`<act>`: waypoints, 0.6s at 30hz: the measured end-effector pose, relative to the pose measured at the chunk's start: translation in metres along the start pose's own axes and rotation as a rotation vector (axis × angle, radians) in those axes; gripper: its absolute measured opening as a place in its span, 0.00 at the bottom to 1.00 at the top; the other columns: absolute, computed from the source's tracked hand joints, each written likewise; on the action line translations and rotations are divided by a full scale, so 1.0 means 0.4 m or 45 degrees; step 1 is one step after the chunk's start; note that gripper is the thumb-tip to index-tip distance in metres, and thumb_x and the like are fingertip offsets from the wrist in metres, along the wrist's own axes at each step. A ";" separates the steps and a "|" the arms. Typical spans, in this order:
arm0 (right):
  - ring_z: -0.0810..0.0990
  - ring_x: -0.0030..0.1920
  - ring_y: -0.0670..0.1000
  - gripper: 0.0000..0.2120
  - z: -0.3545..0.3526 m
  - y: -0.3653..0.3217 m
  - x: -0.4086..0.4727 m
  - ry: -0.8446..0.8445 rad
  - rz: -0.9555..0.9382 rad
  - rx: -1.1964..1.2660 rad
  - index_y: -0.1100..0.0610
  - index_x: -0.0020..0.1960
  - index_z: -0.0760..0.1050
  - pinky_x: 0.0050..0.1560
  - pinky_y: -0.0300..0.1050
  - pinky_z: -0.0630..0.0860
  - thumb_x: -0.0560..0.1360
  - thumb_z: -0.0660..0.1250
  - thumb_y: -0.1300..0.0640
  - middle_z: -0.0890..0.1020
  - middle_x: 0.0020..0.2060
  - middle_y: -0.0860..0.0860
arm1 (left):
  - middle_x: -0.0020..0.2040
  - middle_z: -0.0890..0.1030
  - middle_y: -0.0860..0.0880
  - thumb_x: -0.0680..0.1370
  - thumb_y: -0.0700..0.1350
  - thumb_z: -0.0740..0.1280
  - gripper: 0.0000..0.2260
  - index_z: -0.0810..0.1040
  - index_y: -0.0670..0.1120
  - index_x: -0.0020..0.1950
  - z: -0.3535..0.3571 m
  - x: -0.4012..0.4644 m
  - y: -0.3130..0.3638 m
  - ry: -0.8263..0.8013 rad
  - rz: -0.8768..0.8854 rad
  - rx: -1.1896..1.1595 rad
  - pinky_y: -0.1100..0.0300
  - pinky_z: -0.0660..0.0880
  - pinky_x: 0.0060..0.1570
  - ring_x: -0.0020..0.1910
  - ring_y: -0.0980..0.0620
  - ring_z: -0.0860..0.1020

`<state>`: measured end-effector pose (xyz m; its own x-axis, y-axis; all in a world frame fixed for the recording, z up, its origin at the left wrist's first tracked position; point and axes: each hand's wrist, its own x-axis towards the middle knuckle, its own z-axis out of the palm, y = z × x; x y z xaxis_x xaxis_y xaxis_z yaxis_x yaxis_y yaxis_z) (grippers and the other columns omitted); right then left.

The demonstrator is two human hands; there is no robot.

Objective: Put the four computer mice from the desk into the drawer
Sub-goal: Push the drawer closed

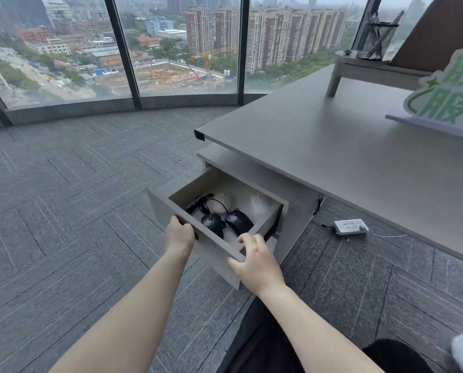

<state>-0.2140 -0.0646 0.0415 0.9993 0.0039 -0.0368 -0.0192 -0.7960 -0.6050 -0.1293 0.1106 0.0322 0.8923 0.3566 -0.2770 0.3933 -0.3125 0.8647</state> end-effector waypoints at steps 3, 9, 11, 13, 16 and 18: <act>0.73 0.45 0.50 0.23 -0.020 0.043 0.033 0.115 0.124 0.149 0.53 0.63 0.67 0.41 0.42 0.69 0.73 0.70 0.46 0.73 0.54 0.52 | 0.53 0.77 0.40 0.74 0.38 0.55 0.11 0.71 0.43 0.55 0.055 0.031 0.031 -0.055 0.032 -0.021 0.50 0.70 0.46 0.47 0.42 0.73; 0.76 0.56 0.52 0.42 -0.053 0.117 0.098 0.267 0.363 0.348 0.56 0.77 0.55 0.51 0.42 0.72 0.72 0.72 0.43 0.69 0.69 0.57 | 0.54 0.78 0.41 0.72 0.40 0.59 0.09 0.72 0.45 0.52 0.172 0.091 0.076 -0.148 0.112 -0.156 0.47 0.74 0.49 0.45 0.44 0.74; 0.76 0.59 0.54 0.43 -0.059 0.142 0.126 0.320 0.418 0.429 0.57 0.77 0.55 0.52 0.40 0.69 0.71 0.74 0.44 0.68 0.70 0.58 | 0.55 0.78 0.42 0.71 0.39 0.59 0.11 0.73 0.47 0.52 0.211 0.098 0.087 -0.219 0.121 -0.259 0.47 0.75 0.51 0.49 0.44 0.75; 0.75 0.63 0.56 0.42 -0.066 0.167 0.157 0.336 0.482 0.452 0.57 0.76 0.56 0.52 0.42 0.70 0.71 0.74 0.44 0.68 0.70 0.58 | 0.57 0.78 0.46 0.70 0.40 0.60 0.17 0.73 0.51 0.57 0.247 0.110 0.092 -0.283 0.098 -0.344 0.47 0.75 0.56 0.52 0.44 0.76; 0.74 0.65 0.57 0.41 -0.077 0.200 0.196 0.341 0.502 0.439 0.57 0.76 0.59 0.54 0.43 0.71 0.72 0.73 0.43 0.70 0.70 0.58 | 0.56 0.76 0.48 0.71 0.41 0.59 0.30 0.64 0.49 0.74 0.295 0.125 0.101 -0.351 0.027 -0.394 0.45 0.75 0.61 0.45 0.50 0.76; 0.75 0.64 0.56 0.38 -0.086 0.214 0.215 0.362 0.485 0.477 0.57 0.75 0.61 0.54 0.43 0.72 0.72 0.73 0.43 0.73 0.68 0.56 | 0.49 0.76 0.48 0.70 0.41 0.57 0.32 0.61 0.47 0.75 0.318 0.124 0.114 -0.376 0.020 -0.407 0.46 0.74 0.59 0.41 0.51 0.74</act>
<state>-0.1288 -0.1532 0.0139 0.8883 -0.4425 -0.1228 -0.3352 -0.4420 -0.8320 -0.0388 0.0019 0.0043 0.9409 0.0726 -0.3309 0.3325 -0.0111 0.9430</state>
